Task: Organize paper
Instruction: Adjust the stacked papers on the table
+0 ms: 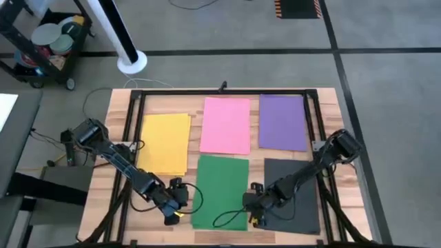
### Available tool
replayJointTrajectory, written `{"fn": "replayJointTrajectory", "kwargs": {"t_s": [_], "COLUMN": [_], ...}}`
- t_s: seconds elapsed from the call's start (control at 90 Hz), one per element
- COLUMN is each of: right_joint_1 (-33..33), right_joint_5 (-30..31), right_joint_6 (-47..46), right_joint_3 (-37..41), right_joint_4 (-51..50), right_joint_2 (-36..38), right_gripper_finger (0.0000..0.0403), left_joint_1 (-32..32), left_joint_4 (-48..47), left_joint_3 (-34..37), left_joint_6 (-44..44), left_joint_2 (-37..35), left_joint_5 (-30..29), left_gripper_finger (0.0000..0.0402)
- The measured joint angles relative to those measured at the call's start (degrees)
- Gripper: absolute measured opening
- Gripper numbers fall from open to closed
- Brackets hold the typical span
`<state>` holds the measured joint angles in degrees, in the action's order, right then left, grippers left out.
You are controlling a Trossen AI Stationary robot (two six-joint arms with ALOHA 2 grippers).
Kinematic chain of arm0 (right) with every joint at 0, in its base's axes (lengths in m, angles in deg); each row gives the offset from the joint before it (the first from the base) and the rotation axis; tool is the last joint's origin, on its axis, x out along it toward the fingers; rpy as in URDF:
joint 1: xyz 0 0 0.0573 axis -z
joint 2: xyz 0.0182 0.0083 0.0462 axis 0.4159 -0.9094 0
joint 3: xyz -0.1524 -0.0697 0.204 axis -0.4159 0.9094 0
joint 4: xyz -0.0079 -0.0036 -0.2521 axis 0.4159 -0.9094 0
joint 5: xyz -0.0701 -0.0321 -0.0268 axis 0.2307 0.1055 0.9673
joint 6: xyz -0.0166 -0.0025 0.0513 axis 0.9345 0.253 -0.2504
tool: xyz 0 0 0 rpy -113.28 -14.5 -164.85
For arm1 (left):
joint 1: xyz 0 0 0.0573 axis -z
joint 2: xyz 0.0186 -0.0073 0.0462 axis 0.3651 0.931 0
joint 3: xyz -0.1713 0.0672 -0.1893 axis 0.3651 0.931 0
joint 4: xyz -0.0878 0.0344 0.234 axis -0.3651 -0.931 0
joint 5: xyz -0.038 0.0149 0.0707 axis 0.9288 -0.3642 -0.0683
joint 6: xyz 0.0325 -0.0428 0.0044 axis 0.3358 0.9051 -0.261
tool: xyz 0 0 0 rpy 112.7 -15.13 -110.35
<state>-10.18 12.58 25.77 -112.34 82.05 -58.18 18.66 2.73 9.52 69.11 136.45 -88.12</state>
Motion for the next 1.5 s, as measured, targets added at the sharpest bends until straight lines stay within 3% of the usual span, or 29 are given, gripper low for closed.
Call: {"fn": "replayJointTrajectory", "kwargs": {"t_s": [0.344,1.5], "right_joint_1": [0.11,1.50], "right_joint_5": [-0.36,-0.64], "right_joint_6": [-0.41,0.00], "right_joint_3": [-0.15,-0.07], "right_joint_4": [-0.27,-0.32], "right_joint_2": [0.52,0.39], "right_gripper_finger": [0.0000,0.0000], "left_joint_1": [0.00,1.22], "left_joint_4": [1.48,10.45], "left_joint_3": [-2.17,-2.47], "left_joint_6": [0.37,4.96], "left_joint_2": [7.61,8.21], "left_joint_5": [2.08,4.16], "left_gripper_finger": [0.0000,0.0000]}}
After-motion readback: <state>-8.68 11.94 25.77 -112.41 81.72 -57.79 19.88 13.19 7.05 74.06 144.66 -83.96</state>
